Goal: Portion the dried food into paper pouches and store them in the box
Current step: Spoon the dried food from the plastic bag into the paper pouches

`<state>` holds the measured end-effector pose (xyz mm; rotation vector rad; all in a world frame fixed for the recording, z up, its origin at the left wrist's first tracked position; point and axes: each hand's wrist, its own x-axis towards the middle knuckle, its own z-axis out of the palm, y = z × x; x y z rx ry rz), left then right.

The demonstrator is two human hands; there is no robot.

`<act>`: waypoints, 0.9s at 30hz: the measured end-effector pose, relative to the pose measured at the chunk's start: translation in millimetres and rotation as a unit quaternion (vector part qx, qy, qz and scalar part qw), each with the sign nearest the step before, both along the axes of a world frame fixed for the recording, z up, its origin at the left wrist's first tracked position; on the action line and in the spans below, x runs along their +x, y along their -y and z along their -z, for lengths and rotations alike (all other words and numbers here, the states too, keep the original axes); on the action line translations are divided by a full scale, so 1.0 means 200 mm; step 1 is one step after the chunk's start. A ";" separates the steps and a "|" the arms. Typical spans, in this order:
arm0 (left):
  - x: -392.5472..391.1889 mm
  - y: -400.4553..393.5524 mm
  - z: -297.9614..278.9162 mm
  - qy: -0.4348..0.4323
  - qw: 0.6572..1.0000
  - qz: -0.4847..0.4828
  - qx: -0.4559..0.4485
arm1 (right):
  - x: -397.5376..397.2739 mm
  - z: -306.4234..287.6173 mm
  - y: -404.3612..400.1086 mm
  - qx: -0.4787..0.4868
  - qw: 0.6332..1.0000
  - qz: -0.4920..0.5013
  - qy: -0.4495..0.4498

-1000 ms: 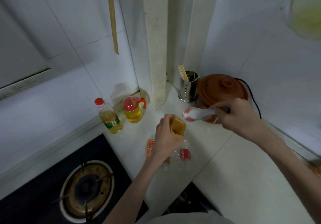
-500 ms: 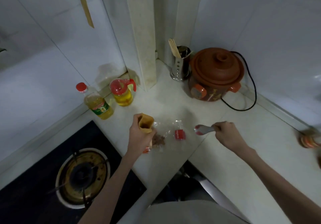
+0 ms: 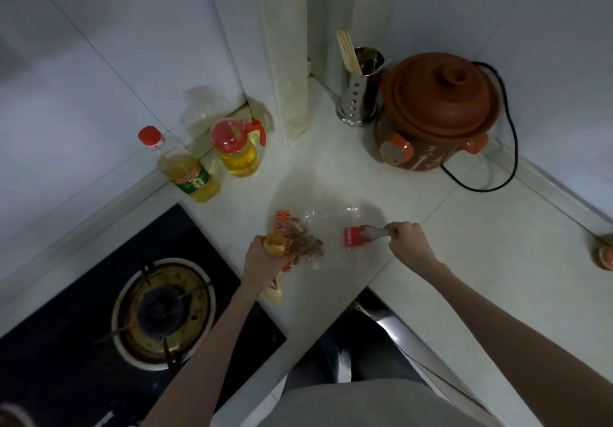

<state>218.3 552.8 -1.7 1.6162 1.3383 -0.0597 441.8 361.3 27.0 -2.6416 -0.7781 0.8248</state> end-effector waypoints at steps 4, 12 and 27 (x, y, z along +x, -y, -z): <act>0.03 0.01 0.03 -0.007 0.999 0.021 -0.037 | -0.05 0.02 -0.07 0.048 0.997 -0.009 -0.064; 0.07 -0.01 0.09 -0.035 0.998 -0.020 -0.049 | -0.13 0.07 -0.18 0.060 0.994 -0.044 -0.080; 0.04 -0.04 0.15 -0.022 0.994 -0.026 -0.107 | -0.28 0.16 -0.35 0.059 0.993 -0.069 -0.068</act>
